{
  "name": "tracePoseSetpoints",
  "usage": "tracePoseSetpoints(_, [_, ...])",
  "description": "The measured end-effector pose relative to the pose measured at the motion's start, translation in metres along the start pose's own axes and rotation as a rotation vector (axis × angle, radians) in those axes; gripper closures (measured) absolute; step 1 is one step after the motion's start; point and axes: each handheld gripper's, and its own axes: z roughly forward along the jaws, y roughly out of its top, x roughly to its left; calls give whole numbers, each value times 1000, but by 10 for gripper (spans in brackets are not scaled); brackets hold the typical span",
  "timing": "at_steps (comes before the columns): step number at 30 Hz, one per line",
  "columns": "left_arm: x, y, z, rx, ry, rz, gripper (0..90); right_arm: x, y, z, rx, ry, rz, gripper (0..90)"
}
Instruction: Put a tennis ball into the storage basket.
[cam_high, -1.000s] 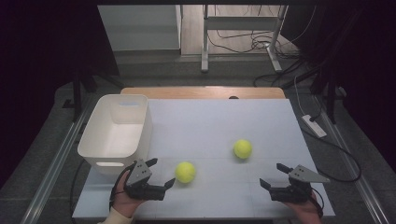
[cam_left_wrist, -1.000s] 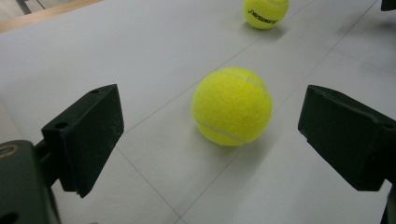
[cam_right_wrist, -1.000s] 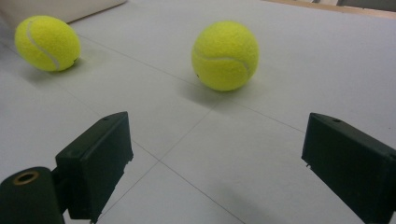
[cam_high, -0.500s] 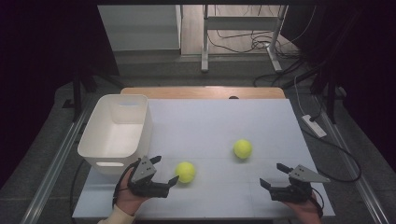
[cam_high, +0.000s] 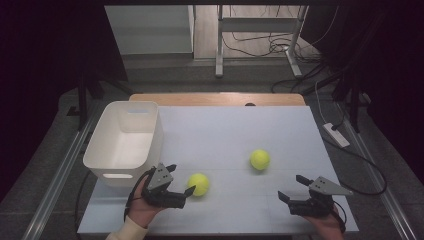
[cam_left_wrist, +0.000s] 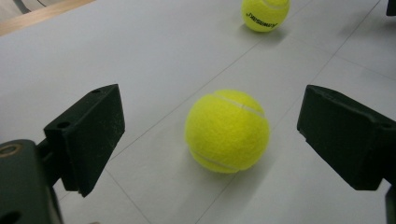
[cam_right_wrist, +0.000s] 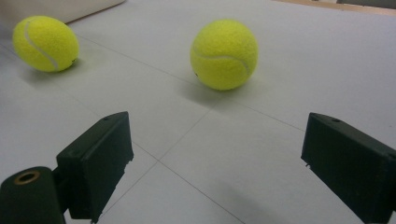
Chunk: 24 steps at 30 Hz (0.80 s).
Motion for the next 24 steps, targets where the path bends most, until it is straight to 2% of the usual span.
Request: tracePoseSetpoints(24, [-4,16,15,47,-38,27,82,-1,0,1,-3,5,3,85])
